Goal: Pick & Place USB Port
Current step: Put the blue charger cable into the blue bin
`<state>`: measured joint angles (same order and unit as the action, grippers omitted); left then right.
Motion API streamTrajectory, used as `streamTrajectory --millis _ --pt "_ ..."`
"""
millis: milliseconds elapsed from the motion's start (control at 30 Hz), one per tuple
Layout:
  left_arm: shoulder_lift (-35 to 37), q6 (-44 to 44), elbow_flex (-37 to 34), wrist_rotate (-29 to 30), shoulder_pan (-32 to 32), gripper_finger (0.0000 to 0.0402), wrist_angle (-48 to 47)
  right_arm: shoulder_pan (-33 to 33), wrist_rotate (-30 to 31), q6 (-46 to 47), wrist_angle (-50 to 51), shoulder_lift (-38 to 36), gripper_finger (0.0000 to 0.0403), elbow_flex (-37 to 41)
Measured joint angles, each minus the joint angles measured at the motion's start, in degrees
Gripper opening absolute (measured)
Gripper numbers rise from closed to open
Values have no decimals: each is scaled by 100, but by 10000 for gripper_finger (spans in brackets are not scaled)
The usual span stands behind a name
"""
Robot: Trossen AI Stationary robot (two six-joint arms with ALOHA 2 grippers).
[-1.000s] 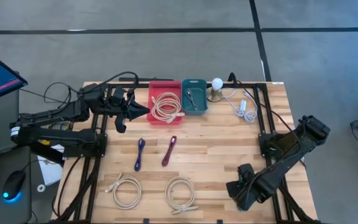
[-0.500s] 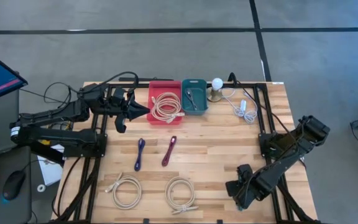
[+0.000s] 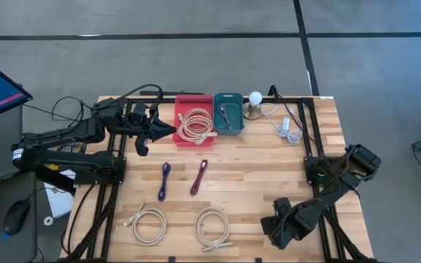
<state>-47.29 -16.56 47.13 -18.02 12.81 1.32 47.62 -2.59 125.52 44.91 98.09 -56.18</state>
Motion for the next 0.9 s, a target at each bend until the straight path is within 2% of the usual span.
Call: streamTrajectory --millis 233,533,733,900 --pt "0 -13 0 -2 -1 16 -1 -8 -119 -117 -166 462 132 -153" --pt "-2 -13 -2 0 1 16 -2 -8 -25 -652 134 474 18 -407" --pt "-2 -14 -2 0 1 16 -2 -86 -151 -1060 717 507 27 -757" --pt "-2 -15 -2 0 -1 16 -2 -193 -218 -1777 1344 506 9 -1162"
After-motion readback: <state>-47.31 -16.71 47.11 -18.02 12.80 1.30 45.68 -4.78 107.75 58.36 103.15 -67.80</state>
